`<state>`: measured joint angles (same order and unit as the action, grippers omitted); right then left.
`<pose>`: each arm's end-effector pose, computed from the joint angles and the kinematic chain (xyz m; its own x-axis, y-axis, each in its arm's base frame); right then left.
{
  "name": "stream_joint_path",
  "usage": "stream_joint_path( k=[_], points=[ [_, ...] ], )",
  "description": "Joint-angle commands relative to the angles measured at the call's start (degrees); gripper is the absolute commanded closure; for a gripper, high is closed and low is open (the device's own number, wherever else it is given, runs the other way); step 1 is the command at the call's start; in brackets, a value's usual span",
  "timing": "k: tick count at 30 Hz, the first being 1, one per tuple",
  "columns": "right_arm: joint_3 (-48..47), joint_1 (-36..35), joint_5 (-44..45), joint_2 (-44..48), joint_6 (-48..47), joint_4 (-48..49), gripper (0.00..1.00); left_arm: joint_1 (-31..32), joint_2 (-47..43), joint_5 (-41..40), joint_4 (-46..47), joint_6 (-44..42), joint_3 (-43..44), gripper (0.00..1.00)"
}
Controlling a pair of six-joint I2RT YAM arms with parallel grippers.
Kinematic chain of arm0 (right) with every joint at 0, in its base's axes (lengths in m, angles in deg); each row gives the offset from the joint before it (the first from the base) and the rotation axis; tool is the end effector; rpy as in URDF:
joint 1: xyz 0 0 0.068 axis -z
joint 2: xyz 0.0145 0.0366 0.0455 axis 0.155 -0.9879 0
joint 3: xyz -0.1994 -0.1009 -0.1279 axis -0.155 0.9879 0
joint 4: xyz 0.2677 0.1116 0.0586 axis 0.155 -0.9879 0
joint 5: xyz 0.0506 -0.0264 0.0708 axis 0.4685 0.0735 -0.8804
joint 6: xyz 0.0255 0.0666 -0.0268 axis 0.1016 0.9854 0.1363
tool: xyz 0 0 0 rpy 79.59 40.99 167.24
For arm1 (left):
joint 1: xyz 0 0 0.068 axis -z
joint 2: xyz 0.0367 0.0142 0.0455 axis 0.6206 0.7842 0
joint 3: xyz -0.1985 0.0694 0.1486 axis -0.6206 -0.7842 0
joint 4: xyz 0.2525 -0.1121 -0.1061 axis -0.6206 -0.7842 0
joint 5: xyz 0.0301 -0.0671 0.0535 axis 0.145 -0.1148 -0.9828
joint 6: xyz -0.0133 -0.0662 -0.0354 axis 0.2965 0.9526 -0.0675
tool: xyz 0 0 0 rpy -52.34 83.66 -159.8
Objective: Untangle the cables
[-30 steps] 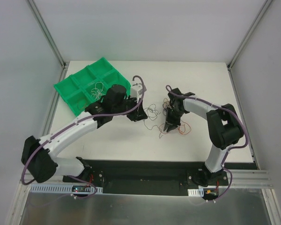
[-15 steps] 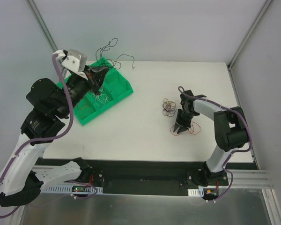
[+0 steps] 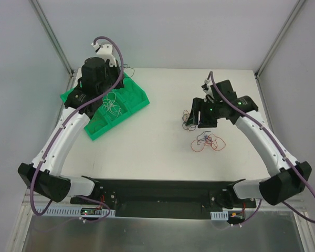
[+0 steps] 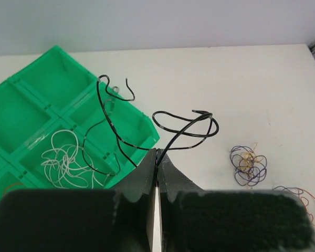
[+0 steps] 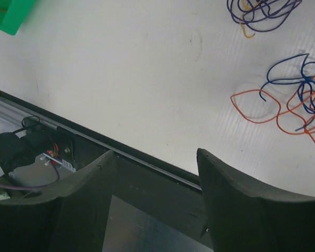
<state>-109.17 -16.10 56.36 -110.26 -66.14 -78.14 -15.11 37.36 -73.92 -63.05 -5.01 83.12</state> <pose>0.3021 0.1617 0.3052 -0.7895 -0.1908 -0.5834 -0.4444 0.8332 0.3290 0.3261 -0.1336 0.4539 -0.1579 -0.1195 -0.9802 0.2853 0.9448 -0.1612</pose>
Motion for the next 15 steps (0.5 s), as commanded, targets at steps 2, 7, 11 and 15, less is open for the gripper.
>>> stream_joint_path(
  k=[2,7,11,15],
  points=[
    [-2.99,0.75,2.16,6.99,-2.92,-9.08,0.34,-6.01,3.45,3.38,4.74,8.58,-2.47,1.00],
    [-1.94,2.34,3.30,11.03,-2.75,-11.28,0.34,-9.53,9.33,5.15,6.41,11.31,-2.21,1.00],
    [-1.50,3.92,4.36,12.79,-2.66,-12.42,0.34,-10.59,13.29,6.54,7.38,11.23,-0.55,1.00],
    [-0.97,5.24,4.71,13.41,-2.49,-12.86,0.34,-11.20,16.81,6.64,7.38,11.49,0.51,1.00]
  ],
)
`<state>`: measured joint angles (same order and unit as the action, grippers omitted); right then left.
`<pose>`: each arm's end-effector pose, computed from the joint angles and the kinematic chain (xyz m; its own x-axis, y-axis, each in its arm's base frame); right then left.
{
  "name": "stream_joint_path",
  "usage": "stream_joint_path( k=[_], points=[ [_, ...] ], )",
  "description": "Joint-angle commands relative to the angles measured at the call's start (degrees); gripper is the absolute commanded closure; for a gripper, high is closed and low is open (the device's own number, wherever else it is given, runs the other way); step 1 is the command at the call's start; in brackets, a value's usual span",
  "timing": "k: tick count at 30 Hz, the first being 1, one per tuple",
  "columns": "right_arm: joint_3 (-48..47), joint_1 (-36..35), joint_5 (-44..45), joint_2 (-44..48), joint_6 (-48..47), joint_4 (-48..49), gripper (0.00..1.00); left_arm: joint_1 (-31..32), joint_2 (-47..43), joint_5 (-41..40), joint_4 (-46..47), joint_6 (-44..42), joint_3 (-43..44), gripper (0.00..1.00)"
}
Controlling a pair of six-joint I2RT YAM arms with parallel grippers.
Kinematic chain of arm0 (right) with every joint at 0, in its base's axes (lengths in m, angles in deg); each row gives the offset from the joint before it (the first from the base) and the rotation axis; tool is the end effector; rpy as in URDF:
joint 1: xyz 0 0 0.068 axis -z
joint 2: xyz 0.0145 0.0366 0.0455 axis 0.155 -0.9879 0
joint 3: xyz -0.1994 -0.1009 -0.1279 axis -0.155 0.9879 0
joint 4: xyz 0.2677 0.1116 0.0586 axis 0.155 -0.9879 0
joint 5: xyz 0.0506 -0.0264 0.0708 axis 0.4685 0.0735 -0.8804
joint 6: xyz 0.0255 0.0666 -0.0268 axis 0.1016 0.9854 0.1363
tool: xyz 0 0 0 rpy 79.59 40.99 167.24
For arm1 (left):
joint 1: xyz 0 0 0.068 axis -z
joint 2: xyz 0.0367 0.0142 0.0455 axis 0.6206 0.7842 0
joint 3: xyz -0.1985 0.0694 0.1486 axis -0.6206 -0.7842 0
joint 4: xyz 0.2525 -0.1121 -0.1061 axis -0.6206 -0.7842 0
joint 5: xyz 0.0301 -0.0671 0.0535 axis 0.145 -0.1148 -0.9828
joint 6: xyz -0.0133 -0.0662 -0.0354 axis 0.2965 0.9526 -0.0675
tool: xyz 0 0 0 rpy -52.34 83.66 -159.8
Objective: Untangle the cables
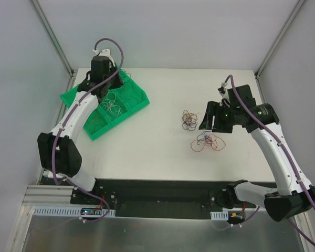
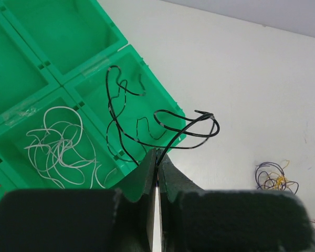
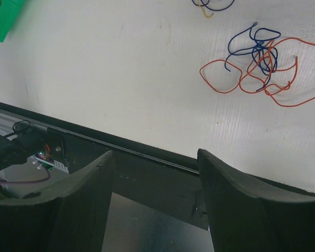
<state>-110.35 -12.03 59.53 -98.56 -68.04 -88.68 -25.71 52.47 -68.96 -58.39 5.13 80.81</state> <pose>0.2556 0.1143 0.3553 -0.7608 -0.1503 -0.6313 -0.3948 0.8793 0.2664 0.4230 -0.0945 0.3493 -0.3775 -0.2674 -0.8865 0.0888 0.9425 -0.3221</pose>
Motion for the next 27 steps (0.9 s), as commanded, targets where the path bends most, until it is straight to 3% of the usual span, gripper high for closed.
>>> stream_joint_path(
  k=[1,27],
  points=[
    [0.29,1.52,1.54,1.72,-0.50,-2.50,0.34,-0.78,2.41,1.77,2.81,1.52,2.92,1.00],
    [1.79,2.76,1.98,3.13,0.38,-6.11,0.34,-4.29,28.60,10.37,3.52,14.27,10.91,1.00]
  ],
)
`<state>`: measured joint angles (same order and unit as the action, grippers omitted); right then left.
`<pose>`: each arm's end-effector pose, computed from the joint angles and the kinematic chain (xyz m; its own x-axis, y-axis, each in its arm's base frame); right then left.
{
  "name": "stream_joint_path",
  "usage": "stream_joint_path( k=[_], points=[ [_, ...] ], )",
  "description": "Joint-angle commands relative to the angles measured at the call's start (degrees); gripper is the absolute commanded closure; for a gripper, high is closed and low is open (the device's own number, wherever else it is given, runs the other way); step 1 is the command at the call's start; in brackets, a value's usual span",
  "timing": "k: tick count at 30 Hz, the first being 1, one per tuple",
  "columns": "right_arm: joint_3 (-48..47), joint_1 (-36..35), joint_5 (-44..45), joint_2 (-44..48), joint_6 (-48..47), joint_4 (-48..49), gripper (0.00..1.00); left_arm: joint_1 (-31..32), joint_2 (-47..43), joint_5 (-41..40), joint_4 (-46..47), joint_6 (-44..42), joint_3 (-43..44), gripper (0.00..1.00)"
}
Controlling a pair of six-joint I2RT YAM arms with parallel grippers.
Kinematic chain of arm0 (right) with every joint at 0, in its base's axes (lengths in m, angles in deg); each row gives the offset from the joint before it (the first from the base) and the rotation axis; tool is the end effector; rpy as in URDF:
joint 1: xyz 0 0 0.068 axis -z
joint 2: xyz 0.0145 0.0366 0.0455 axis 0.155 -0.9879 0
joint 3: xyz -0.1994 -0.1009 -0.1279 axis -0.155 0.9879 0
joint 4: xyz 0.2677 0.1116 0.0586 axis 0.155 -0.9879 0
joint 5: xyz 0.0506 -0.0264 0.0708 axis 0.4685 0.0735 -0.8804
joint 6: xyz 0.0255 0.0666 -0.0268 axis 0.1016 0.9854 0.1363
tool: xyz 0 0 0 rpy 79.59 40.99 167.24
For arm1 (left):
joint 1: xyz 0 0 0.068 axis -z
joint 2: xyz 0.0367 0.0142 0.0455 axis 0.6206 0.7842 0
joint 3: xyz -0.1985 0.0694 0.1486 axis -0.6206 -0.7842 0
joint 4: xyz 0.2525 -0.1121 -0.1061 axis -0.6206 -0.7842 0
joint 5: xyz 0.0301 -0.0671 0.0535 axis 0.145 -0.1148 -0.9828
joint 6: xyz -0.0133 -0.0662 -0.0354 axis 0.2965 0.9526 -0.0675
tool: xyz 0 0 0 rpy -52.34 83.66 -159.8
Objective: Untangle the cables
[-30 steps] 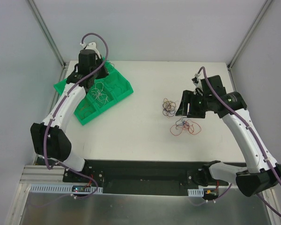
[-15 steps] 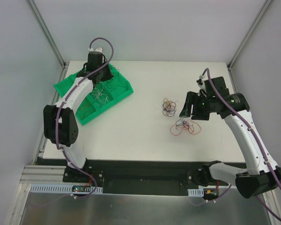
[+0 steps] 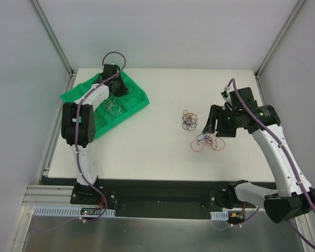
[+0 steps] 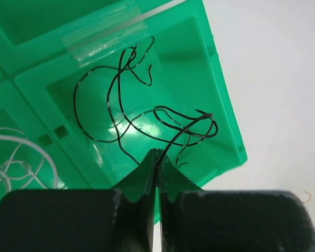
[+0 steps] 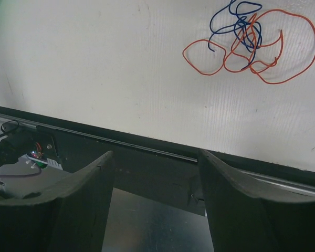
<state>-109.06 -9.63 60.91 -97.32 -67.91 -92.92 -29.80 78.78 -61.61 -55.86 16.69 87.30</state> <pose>0.2487 0.0980 0.3462 -0.8083 -0.1293 -0.5744 -0.3252 0.9113 0.2525 0.5113 -0.0849 0.1896 -0.6310 -0.4318 -0.6445 -0.1022 0.8698 -0.4827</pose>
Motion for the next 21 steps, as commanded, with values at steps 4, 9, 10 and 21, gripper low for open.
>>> stream_joint_path(
  k=[4,9,10,21],
  points=[
    [0.24,0.44,0.34,1.00,0.25,-1.43,0.34,-0.21,2.12,4.18,-0.24,2.97,4.95,0.96],
    [-1.43,0.70,-0.18,-0.40,-0.63,-1.60,0.34,-0.38,-4.81,3.92,-1.39,2.09,3.02,0.62],
    [-1.35,0.96,-0.53,-0.75,-0.80,-1.52,0.34,-0.38,-6.39,3.39,-1.56,1.74,2.32,0.56],
    [5.94,7.19,-9.29,-13.48,1.04,4.10,0.33,2.77,-26.87,11.99,-1.83,3.41,-13.57,0.46]
  ],
)
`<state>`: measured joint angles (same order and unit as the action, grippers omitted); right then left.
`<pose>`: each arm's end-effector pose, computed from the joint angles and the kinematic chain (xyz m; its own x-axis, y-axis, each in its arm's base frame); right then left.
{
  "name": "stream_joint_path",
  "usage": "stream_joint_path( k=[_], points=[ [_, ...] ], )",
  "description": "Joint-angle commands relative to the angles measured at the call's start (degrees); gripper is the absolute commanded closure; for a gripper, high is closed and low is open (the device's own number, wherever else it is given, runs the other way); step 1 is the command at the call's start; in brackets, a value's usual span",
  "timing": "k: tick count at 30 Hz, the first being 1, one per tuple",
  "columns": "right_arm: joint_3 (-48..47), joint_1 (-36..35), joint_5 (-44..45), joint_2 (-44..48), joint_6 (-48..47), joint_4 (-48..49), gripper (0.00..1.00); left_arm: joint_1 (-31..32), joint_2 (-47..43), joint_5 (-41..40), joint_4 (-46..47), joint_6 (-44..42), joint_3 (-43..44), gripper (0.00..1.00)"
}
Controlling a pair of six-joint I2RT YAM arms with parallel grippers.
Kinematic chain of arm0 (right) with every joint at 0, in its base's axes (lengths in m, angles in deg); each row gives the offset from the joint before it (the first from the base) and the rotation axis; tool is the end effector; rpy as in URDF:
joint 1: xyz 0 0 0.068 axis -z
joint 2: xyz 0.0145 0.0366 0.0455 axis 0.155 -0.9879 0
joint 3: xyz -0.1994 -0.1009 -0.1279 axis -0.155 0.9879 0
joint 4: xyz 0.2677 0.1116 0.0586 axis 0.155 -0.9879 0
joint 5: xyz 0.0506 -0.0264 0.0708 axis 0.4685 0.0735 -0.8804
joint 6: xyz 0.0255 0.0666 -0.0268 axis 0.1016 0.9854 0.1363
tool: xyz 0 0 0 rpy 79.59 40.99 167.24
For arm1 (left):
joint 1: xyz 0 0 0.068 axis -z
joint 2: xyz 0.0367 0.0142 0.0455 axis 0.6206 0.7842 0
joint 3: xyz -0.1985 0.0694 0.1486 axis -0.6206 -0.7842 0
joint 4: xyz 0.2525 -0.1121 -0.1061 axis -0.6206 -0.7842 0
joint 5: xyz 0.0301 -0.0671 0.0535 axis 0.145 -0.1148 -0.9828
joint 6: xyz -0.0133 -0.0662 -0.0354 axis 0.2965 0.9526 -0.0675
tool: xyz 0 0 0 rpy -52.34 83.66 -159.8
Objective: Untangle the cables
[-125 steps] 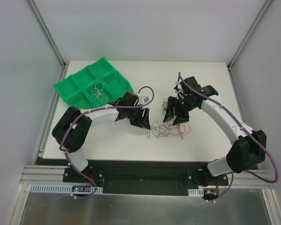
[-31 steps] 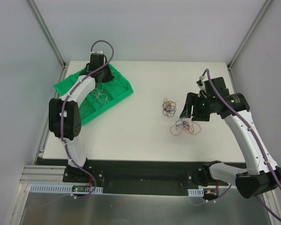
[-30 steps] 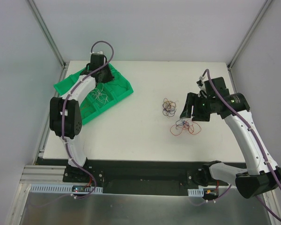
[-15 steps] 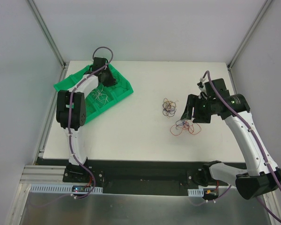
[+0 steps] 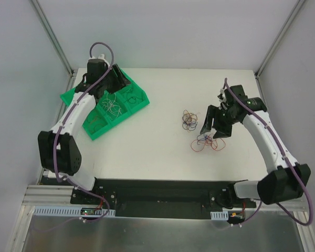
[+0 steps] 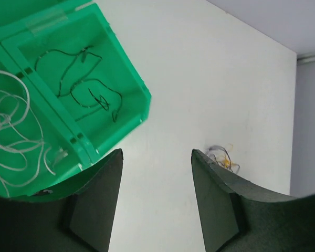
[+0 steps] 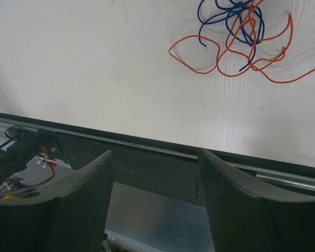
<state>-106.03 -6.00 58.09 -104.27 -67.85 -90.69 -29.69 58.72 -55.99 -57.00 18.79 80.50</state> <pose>0.2810 0.0923 0.2996 -0.8856 -0.0973 -0.4542 -0.2523 0.9218 0.2944 0.4490 -0.0827 0.3043 -0.5324 -0.4673 -0.7058 0.0571 0.8120 -0.5808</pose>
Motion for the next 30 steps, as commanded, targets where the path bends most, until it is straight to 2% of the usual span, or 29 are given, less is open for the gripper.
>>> stream_joint_path(
  k=[1,9,11,16,20,23,28,30],
  points=[
    [3.87,4.88,-9.03,-8.47,1.32,2.49,0.33,4.41,-8.65,8.65,-0.78,0.96,-8.97,0.46],
    [7.65,6.83,-6.51,-17.97,2.46,10.30,0.34,21.38,-18.15,20.43,-0.78,-1.42,-25.24,0.46],
    [11.68,7.09,-8.08,-18.50,5.88,15.74,0.37,22.27,-19.73,22.02,-1.13,-1.59,-27.71,0.46],
    [22.23,7.01,-5.90,-16.75,17.74,31.65,0.45,22.18,-24.92,19.13,-4.38,-4.93,-27.45,0.46],
    [26.19,6.92,0.77,-16.57,22.94,38.08,0.49,22.18,-27.30,19.30,-5.61,-6.07,-28.24,0.46],
    [26.55,7.01,3.16,-18.06,24.53,39.32,0.52,22.18,-28.35,18.87,-7.63,-7.47,-27.98,0.45],
    [27.78,6.92,3.25,-18.07,24.89,39.58,0.71,22.18,-28.62,18.07,-8.52,-8.45,-27.63,0.45],
    [28.83,7.01,3.77,-16.32,23.14,39.67,0.86,22.18,-27.74,18.34,-8.52,-8.36,-27.28,0.46]
  ],
)
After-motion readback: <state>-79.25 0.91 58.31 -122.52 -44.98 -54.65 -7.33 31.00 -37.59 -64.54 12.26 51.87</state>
